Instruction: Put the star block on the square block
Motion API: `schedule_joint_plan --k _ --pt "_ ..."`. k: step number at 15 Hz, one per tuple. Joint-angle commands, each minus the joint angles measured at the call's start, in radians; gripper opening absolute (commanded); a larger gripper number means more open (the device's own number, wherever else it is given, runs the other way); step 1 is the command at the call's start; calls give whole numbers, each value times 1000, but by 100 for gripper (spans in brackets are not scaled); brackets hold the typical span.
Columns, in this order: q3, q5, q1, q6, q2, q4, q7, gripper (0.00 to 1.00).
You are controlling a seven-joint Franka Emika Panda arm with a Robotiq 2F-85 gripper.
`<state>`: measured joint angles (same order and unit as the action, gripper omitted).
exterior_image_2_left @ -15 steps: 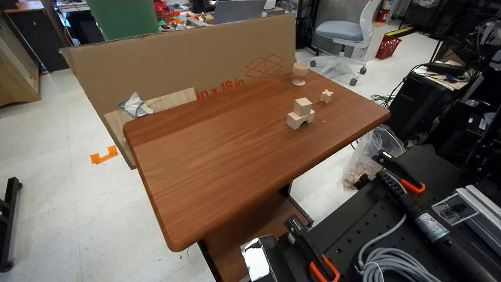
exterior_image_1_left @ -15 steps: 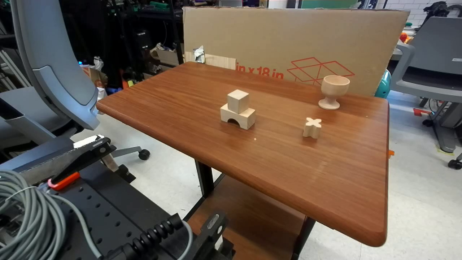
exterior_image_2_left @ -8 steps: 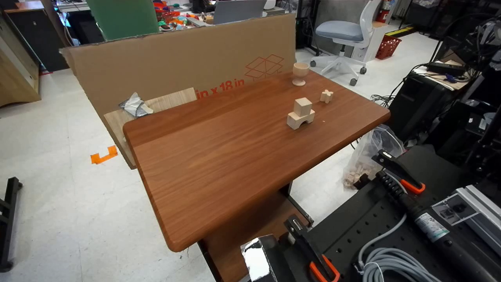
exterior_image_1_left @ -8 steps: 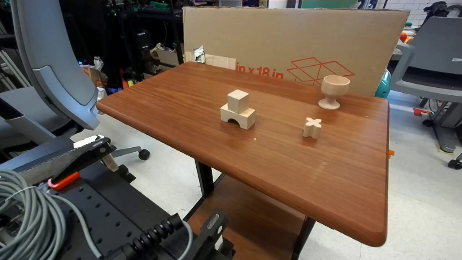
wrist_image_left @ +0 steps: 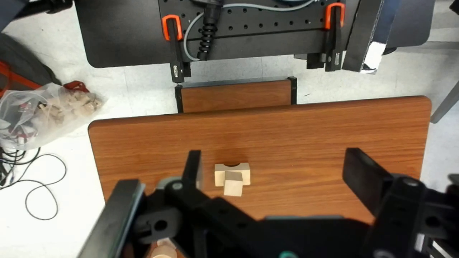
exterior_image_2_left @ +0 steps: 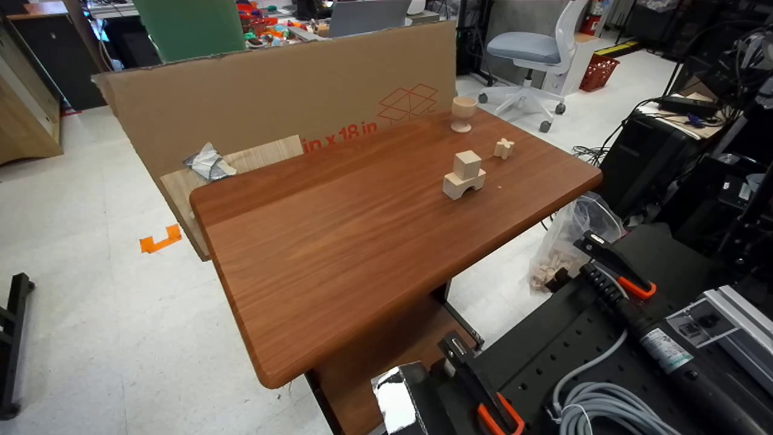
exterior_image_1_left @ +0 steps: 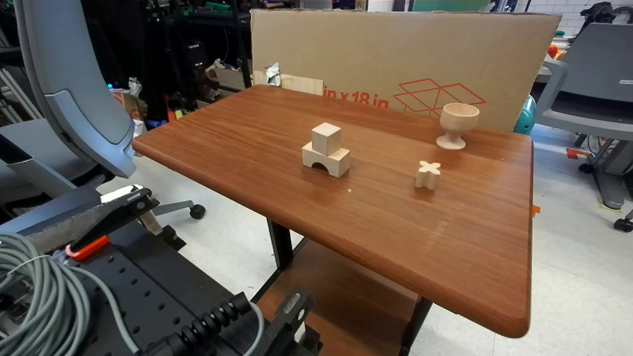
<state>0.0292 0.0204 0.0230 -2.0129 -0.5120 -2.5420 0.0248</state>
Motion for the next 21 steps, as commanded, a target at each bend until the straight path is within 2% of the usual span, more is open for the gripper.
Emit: schedule_joint_plan --k 1,5,13,21 --pt "35 31 23 -87 138 52 53 100" --pt "64 66 47 -190 257 89 95 100" --pt "117 32 73 -227 474 249 222 100" --pt "141 35 146 -256 677 359 354 100"
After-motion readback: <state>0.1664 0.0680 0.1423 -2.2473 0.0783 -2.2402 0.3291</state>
